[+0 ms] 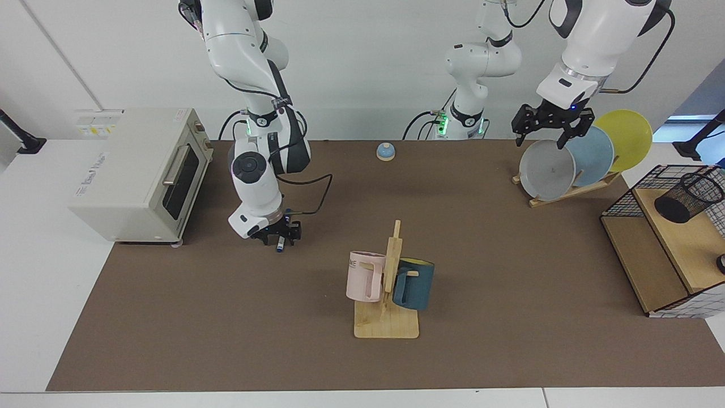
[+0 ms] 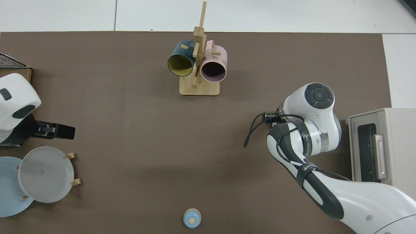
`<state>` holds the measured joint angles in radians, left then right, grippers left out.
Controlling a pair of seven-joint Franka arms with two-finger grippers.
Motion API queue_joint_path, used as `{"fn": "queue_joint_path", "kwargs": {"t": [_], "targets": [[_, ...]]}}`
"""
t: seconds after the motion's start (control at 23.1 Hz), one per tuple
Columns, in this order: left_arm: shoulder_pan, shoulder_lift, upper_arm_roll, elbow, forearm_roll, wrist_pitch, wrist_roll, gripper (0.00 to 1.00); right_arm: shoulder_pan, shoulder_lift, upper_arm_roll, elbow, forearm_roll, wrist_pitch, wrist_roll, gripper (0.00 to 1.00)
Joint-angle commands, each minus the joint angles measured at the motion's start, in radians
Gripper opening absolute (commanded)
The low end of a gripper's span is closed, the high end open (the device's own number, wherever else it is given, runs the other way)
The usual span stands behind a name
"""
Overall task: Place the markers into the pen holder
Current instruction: 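Lift the blue marker with the right gripper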
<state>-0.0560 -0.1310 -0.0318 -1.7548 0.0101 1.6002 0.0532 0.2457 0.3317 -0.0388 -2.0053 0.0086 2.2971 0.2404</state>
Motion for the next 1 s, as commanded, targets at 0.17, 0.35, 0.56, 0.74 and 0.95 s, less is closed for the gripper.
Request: {"fn": "queue_joint_path", "kwargs": {"t": [0.17, 0.35, 0.56, 0.74, 0.95], "targets": [[0.008, -0.022, 0.001, -0.023, -0.019, 0.004, 0.078, 1.0, -0.005, 0.001, 0.002, -0.004, -0.001, 0.022, 0.013, 0.22], [-0.002, -0.022, -0.003, -0.026, -0.019, -0.005, 0.126, 1.0, 0.0, 0.003, 0.004, 0.005, -0.007, 0.016, 0.01, 0.0], [-0.002, -0.022, -0.003, -0.032, -0.019, -0.009, 0.374, 1.0, 0.006, 0.006, 0.002, 0.028, 0.004, -0.008, 0.026, 0.0], [-0.014, -0.022, -0.01, -0.032, -0.021, -0.02, 0.422, 1.0, 0.009, 0.004, 0.004, 0.094, 0.005, -0.08, 0.173, 0.0], [-0.027, -0.022, -0.013, -0.026, -0.038, -0.028, 0.534, 1.0, 0.027, -0.013, 0.01, 0.154, 0.033, -0.142, 0.362, 0.0]]}}
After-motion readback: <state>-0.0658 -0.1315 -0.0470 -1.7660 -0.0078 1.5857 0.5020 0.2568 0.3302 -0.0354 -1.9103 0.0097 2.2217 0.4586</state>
